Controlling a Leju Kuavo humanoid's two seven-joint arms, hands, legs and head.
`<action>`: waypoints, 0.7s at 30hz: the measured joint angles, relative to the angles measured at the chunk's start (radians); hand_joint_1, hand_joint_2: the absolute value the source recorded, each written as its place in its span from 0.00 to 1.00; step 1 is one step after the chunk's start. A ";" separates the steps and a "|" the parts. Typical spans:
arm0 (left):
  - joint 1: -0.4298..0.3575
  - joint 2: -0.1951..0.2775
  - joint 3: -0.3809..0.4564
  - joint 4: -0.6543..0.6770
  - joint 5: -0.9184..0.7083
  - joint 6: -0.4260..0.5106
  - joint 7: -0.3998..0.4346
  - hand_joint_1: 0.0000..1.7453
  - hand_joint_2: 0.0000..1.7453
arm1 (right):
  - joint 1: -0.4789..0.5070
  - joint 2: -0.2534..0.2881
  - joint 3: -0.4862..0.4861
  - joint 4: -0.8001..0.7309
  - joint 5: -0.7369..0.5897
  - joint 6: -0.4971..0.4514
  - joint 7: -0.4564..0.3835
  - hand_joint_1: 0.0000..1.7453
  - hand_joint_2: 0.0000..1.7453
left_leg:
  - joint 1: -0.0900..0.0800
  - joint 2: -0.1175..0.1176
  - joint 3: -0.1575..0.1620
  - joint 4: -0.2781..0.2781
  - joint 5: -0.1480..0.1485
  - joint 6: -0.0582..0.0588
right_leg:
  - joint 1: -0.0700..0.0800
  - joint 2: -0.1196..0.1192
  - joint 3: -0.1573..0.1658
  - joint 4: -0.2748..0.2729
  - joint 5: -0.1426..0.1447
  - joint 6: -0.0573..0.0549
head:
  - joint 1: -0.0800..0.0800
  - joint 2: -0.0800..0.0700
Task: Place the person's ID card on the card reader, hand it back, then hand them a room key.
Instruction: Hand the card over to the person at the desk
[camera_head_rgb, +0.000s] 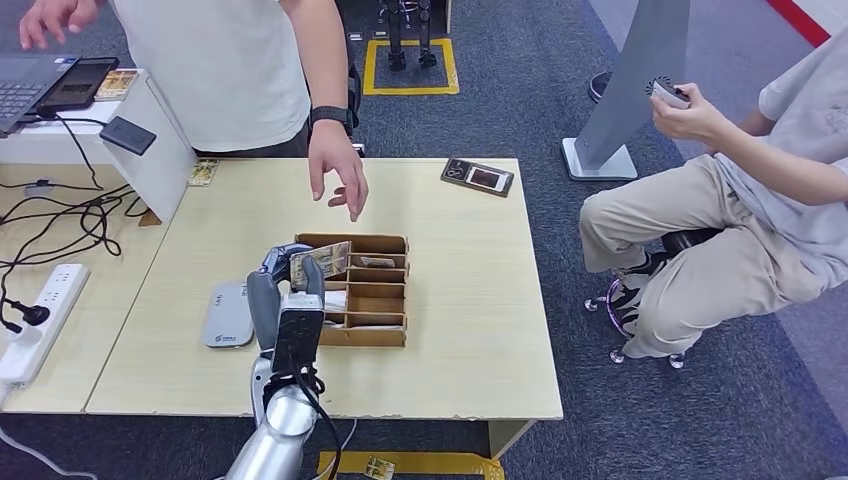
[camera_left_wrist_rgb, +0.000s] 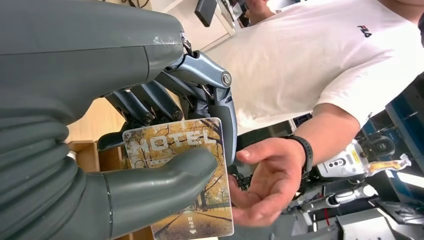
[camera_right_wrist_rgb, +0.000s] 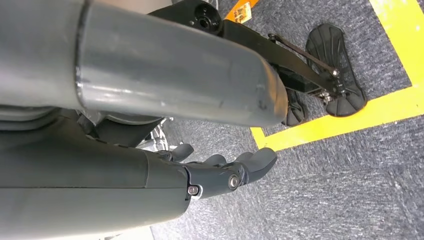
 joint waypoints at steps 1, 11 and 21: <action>-0.007 0.002 0.000 0.000 0.033 -0.008 0.001 1.00 1.00 | 0.000 0.000 0.000 0.000 0.000 0.001 0.000 0.00 0.00 | 0.000 0.000 0.000 0.000 0.000 0.000 | 0.000 0.000 0.000 0.000 0.000 0.000 | 0.000 0.000; -0.146 0.040 0.052 0.044 0.308 -0.068 0.051 1.00 1.00 | -0.007 0.001 0.011 0.000 0.000 0.021 0.005 0.00 0.00 | 0.000 -0.001 0.000 0.000 0.000 0.000 | 0.000 0.000 0.000 0.000 0.000 0.000 | 0.000 0.000; -0.221 0.064 0.089 0.123 0.293 -0.030 0.081 1.00 1.00 | -0.015 0.008 0.024 0.000 0.000 0.034 0.009 0.00 0.00 | 0.000 -0.001 0.000 0.000 0.000 0.000 | 0.000 0.000 0.000 0.000 0.000 0.000 | 0.000 0.000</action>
